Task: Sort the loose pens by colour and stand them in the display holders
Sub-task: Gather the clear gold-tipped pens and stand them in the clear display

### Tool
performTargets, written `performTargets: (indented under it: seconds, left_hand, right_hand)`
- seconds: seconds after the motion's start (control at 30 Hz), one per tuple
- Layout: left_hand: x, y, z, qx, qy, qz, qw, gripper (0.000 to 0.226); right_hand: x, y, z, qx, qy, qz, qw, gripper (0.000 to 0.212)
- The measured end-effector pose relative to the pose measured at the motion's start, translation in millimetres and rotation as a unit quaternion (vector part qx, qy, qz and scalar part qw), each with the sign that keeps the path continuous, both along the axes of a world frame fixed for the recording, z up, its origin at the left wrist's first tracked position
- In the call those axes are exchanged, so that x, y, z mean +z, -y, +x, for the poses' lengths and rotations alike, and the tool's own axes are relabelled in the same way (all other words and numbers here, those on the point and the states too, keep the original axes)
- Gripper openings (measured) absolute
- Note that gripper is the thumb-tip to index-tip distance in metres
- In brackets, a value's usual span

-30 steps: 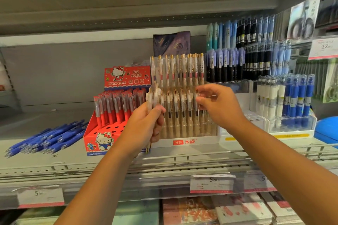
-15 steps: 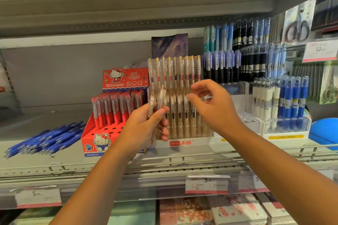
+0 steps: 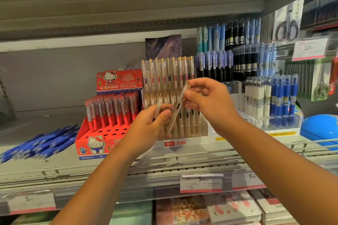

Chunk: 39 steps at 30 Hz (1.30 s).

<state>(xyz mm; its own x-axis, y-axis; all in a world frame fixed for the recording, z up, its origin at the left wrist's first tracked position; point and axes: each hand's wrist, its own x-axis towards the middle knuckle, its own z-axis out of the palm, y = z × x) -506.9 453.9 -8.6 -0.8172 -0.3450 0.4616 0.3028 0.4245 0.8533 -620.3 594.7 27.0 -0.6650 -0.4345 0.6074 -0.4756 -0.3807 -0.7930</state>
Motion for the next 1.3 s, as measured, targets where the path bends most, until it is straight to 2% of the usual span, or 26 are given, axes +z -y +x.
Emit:
performTargets:
  seconds: [0.07,0.17,0.23,0.27,0.37,0.43,0.5,0.63,0.8,1.0,1.1,1.2,1.3]
  left_hand:
    - [0.1,2.3,-0.9,0.033,-0.014,0.015,0.999,0.015]
    - [-1.9,9.9,0.5,0.108,-0.015,-0.086,0.99,0.015]
    - [-2.0,11.5,3.1,0.11,0.011,-0.105,0.988,0.017]
    - [-1.4,10.2,4.3,0.089,0.026,-0.083,0.992,0.018]
    - [4.2,4.8,0.5,0.028,0.045,0.073,0.996,0.018]
    - [7.2,4.0,-1.5,0.028,0.048,0.112,0.992,0.018]
    - [7.2,4.9,-1.3,0.036,0.04,0.097,0.994,0.018]
    - [5.0,3.1,5.3,0.069,0.02,0.008,0.997,0.014]
    - [5.4,-0.1,7.5,0.055,-0.032,-0.026,0.998,0.006]
    - [8.6,-1.2,8.8,0.088,-0.078,-0.007,0.993,0.008]
    - [16.2,-4.9,6.4,0.101,-0.089,-0.036,0.99,0.01]
    - [31.6,-14.7,1.2,0.105,-0.108,-0.078,0.985,0.009]
    - [49.5,-28.0,-9.8,0.112,-0.138,-0.108,0.978,0.009]
  right_hand:
    - [4.5,-6.5,-8.4,-0.011,0.014,-0.017,1.0,0.022]
    - [10.2,-15.2,-22.3,-0.037,0.014,-0.029,0.999,0.025]
    - [12.5,-17.6,-30.3,-0.053,0.012,-0.035,0.998,0.026]
    - [12.9,-17.9,-33.8,-0.062,0.009,-0.035,0.997,0.025]
    - [11.0,-15.8,-41.2,-0.087,-0.013,-0.016,0.996,0.026]
    - [7.6,-13.3,-43.3,-0.095,-0.029,0.0,0.995,0.025]
    - [3.8,-10.3,-44.1,-0.096,-0.044,0.017,0.994,0.025]
    - [-2.3,-4.4,-46.2,-0.092,-0.064,0.061,0.992,0.024]
    - [-13.3,0.6,-47.7,-0.116,-0.103,0.15,0.976,0.021]
    - [-17.8,-5.8,-50.0,-0.149,-0.144,0.159,0.965,0.022]
    - [-17.0,-9.9,-43.4,-0.178,-0.167,0.126,0.962,0.026]
    - [-13.4,-14.1,-27.1,-0.087,-0.152,0.045,0.984,0.02]
    - [-12.5,-15.6,-10.8,0.007,-0.173,0.033,0.984,0.026]
